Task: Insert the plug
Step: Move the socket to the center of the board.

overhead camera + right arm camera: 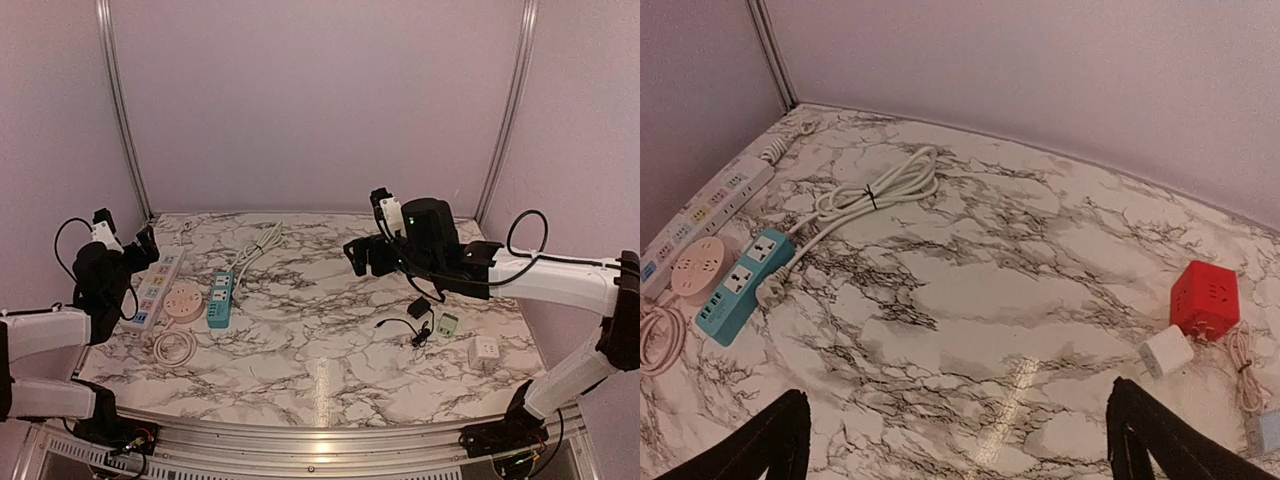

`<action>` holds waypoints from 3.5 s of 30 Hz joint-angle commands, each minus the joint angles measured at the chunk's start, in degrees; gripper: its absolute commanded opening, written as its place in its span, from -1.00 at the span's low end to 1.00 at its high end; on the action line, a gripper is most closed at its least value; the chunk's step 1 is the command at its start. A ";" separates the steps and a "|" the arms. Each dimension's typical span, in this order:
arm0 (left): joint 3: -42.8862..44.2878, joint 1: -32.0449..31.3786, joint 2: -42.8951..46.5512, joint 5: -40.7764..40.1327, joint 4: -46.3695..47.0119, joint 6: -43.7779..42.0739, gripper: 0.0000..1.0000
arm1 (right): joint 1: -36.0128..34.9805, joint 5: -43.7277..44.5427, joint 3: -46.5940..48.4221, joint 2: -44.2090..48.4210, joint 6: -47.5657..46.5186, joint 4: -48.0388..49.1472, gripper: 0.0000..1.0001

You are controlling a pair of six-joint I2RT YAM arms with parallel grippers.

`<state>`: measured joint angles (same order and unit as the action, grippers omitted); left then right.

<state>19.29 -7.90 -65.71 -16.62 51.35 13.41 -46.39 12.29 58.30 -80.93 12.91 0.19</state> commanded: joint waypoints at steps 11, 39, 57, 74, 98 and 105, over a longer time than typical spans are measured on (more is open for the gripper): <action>22.25 -14.88 -5.09 -7.25 -33.66 -8.39 0.98 | 0.41 14.65 2.18 -1.53 -0.10 -7.65 0.97; 39.63 -18.68 -37.65 0.82 -47.40 -2.88 0.84 | 0.38 16.25 2.06 -2.19 1.34 -7.48 0.97; 41.97 -17.45 -42.98 5.17 -49.42 -1.48 0.31 | 0.41 16.67 1.90 -2.04 1.60 -7.23 0.97; 43.25 -17.24 -44.25 15.72 -48.49 0.26 -0.20 | 0.38 16.84 1.84 -2.22 1.49 -6.95 0.97; 35.15 -36.04 -45.37 3.12 -33.53 13.66 0.00 | 0.35 20.26 1.55 -2.93 0.98 -6.03 0.97; 34.87 -38.91 -45.81 0.57 -31.31 14.99 0.23 | 0.34 20.51 1.33 -1.82 1.73 -6.59 0.97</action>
<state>55.46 -44.86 -110.96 -15.11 21.10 26.57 -46.22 31.70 58.35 -83.48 13.69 -7.25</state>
